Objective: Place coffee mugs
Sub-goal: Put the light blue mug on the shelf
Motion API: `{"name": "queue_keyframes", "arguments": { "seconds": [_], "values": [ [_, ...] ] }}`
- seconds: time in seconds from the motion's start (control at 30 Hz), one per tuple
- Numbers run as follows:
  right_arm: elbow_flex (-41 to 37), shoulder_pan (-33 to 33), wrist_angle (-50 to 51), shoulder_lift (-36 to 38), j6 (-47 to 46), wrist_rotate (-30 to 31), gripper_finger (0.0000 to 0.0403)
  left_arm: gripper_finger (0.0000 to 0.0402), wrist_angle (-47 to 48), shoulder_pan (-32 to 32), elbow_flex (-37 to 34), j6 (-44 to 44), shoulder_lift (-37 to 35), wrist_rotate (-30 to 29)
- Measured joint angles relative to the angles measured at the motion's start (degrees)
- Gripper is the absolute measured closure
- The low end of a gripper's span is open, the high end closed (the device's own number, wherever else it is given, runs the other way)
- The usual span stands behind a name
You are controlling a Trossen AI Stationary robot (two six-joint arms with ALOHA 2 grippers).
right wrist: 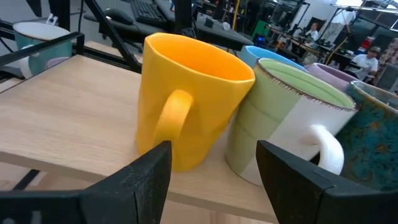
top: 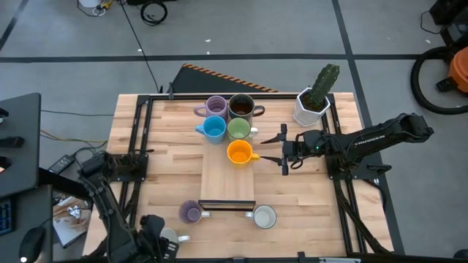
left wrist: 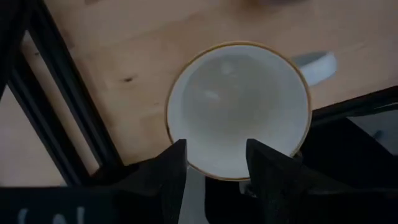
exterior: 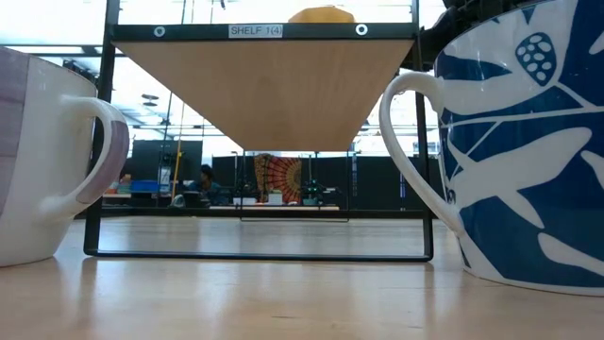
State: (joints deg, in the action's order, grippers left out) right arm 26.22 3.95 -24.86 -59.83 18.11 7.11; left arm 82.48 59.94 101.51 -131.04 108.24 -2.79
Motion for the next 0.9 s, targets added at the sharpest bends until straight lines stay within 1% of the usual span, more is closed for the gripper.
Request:
{"name": "queue_keyframes", "arguments": {
  "seconds": [0.13, 0.27, 0.43, 0.53, 0.67, 0.9],
  "values": [
    [0.0, 0.0, -0.01, 0.0, -0.15, -0.99, 0.0163, 0.023, 1.22, 0.86, 0.01, 0.81, 1.45, -0.89],
    [0.0, 0.0, -0.65, 0.0, -0.16, -1.32, 0.0163, 0.023, 4.38, 1.56, -0.04, 1.03, 2.2, -0.38],
    [0.0, 0.0, -0.87, 0.0, -0.44, -1.4, 0.0163, 0.023, 5.61, 1.73, -0.04, 0.47, 2.12, -2.86],
    [0.0, 0.0, -0.87, 0.0, -0.54, -2.4, 0.0163, 0.023, 4.22, 1.69, -1.54, 0.2, 2.08, -2.69],
    [0.0, 0.04, -0.87, 0.0, -0.57, -4.28, 0.0163, 0.023, -0.45, 1.69, -5.57, 0.03, 2.08, -2.29],
    [0.0, 0.04, -0.85, 0.0, -1.04, -4.38, 0.0163, 0.023, -4.78, 1.69, -9.75, -0.01, 2.01, -1.91]
  ]
}}
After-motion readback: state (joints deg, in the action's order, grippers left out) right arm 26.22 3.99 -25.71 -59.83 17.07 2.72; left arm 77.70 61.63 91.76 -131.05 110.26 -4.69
